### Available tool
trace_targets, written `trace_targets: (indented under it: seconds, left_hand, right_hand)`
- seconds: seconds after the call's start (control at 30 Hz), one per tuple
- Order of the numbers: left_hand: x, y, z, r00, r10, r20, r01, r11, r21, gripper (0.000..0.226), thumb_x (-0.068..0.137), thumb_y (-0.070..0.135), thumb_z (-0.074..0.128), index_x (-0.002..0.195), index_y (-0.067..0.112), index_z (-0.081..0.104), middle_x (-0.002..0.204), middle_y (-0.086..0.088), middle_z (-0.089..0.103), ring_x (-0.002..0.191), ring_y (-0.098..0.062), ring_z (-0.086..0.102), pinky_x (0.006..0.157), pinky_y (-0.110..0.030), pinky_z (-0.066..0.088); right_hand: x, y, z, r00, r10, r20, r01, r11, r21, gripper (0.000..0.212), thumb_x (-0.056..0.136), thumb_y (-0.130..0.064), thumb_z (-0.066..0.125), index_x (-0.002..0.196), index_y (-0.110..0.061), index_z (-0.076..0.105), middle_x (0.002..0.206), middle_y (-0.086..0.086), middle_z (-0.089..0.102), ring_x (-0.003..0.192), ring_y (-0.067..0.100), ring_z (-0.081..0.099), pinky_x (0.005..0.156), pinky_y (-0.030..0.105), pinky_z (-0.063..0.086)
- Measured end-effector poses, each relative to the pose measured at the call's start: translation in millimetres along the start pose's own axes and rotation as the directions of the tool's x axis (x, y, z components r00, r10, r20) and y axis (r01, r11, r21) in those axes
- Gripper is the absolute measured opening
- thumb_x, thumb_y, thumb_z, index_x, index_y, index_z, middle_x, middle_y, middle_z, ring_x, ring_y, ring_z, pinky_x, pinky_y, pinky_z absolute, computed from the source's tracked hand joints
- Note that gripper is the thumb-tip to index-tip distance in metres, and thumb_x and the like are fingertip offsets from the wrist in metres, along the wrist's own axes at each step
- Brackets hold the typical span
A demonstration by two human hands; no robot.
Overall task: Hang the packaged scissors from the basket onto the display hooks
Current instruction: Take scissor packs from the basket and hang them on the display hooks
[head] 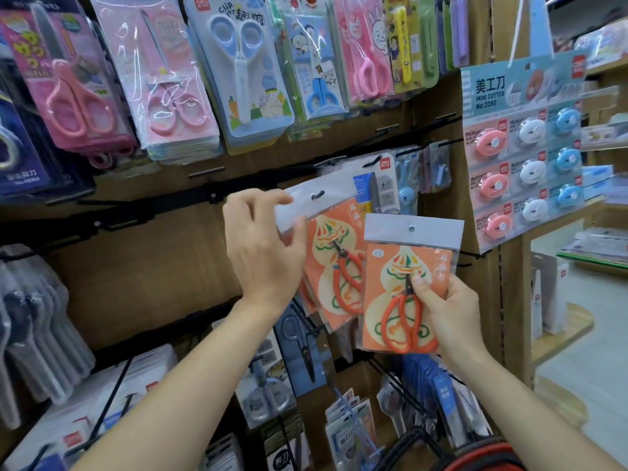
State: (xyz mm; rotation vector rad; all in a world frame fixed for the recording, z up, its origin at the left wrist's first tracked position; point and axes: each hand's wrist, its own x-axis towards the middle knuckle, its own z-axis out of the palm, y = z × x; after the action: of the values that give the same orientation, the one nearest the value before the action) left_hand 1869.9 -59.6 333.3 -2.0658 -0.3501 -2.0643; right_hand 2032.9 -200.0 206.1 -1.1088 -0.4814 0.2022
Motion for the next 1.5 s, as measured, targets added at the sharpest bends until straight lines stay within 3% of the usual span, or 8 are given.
trace_targets:
  seconds: [0.13, 0.3, 0.63, 0.87, 1.03, 1.1, 1.27, 1.5]
  left_hand:
    - [-20.1, -2.8, 1.9, 0.908, 0.316, 0.276, -0.378, 0.902, 0.208, 0.028, 0.091, 0.027, 0.072, 0.119, 0.023, 0.073, 0.137, -0.011, 0.06, 0.126, -0.031, 0.042, 0.1, -0.043, 0.036]
    - [-28.7, -6.4, 9.8, 0.88, 0.202, 0.43, -0.405, 0.793, 0.455, 0.052, 0.093, 0.032, 0.055, 0.145, 0.037, 0.054, 0.168, -0.007, 0.03, 0.153, -0.038, 0.013, 0.118, -0.056, 0.012]
    - [-14.4, -65.2, 37.5, 0.794, 0.038, 0.607, -0.449, 0.71, 0.543, 0.053, 0.092, 0.048, 0.062, 0.14, 0.026, 0.057, 0.17, -0.01, 0.021, 0.15, -0.037, 0.026, 0.112, -0.057, 0.018]
    - [-11.8, -98.8, 72.6, 0.721, -0.159, 0.675, -0.337, 0.77, 0.541, 0.072, 0.093, 0.051, 0.061, 0.156, 0.022, 0.042, 0.173, -0.012, 0.0, 0.155, -0.037, 0.018, 0.12, -0.061, 0.018]
    - [4.7, -105.3, 87.7, 0.562, -0.352, 0.749, -0.284, 0.768, 0.574, 0.078, 0.101, 0.057, 0.043, 0.166, 0.031, 0.009, 0.171, -0.01, -0.019, 0.159, -0.034, 0.002, 0.126, -0.058, 0.009]
    - [9.2, -98.2, 85.0, 0.547, -0.369, 0.751, -0.174, 0.828, 0.533, 0.081, 0.097, 0.054, 0.053, 0.165, 0.032, 0.016, 0.172, -0.01, -0.015, 0.159, -0.035, -0.002, 0.126, -0.058, 0.008]
    - [-19.4, -68.6, 37.3, 0.672, -0.147, 0.725, -0.009, 0.979, 0.206, 0.07, 0.092, 0.042, 0.068, 0.156, 0.032, 0.042, 0.174, -0.005, -0.001, 0.159, -0.03, 0.005, 0.126, -0.055, 0.018]
    - [-61.4, -71.2, -44.3, 0.362, -0.07, 0.929, 0.212, 0.977, -0.009, 0.059, 0.086, 0.079, 0.05, 0.132, 0.045, 0.065, 0.15, 0.022, 0.049, 0.141, 0.001, 0.04, 0.116, -0.04, 0.039]
  right_hand:
    - [19.1, 10.3, -16.2, 0.996, -0.058, -0.066, 0.051, 0.994, -0.1, 0.002, 0.098, -0.027, 0.07, 0.1, -0.027, 0.071, 0.102, -0.002, 0.079, 0.096, 0.019, 0.076, 0.087, 0.05, 0.062]
    - [41.8, 8.7, -14.2, 0.991, -0.122, -0.062, 0.11, 0.979, -0.17, 0.006, 0.097, -0.027, 0.071, 0.093, -0.031, 0.069, 0.101, -0.006, 0.077, 0.096, 0.016, 0.075, 0.09, 0.051, 0.061]
    - [48.3, 21.0, -10.8, 0.986, -0.1, 0.133, 0.139, 0.933, -0.332, 0.014, 0.098, -0.037, 0.067, 0.108, -0.026, 0.067, 0.099, -0.008, 0.078, 0.09, 0.009, 0.076, 0.083, 0.037, 0.063]
    - [45.3, 27.0, -6.6, 0.988, -0.119, 0.095, 0.143, 0.936, -0.322, 0.014, 0.098, -0.035, 0.067, 0.107, -0.025, 0.065, 0.1, -0.007, 0.076, 0.091, 0.011, 0.075, 0.078, 0.029, 0.06]
    - [45.0, 27.3, -7.0, 0.988, -0.106, 0.11, 0.136, 0.936, -0.324, 0.018, 0.098, -0.04, 0.067, 0.109, -0.025, 0.065, 0.1, -0.008, 0.077, 0.091, 0.009, 0.075, 0.081, 0.033, 0.062]
    - [44.3, 24.6, -8.7, 0.988, -0.098, 0.116, 0.13, 0.94, -0.314, 0.019, 0.098, -0.038, 0.066, 0.11, -0.024, 0.065, 0.101, -0.008, 0.076, 0.091, 0.009, 0.075, 0.082, 0.034, 0.062]
    - [43.3, 19.4, -10.6, 0.984, -0.098, 0.146, 0.137, 0.948, -0.288, 0.016, 0.098, -0.035, 0.067, 0.109, -0.024, 0.066, 0.102, -0.007, 0.077, 0.092, 0.01, 0.075, 0.086, 0.04, 0.063]
    - [29.9, 3.8, -14.6, 0.961, -0.247, 0.125, 0.276, 0.876, -0.396, 0.016, 0.093, -0.043, 0.073, 0.105, -0.033, 0.069, 0.126, 0.003, 0.061, 0.126, 0.021, 0.053, 0.105, 0.048, 0.049]
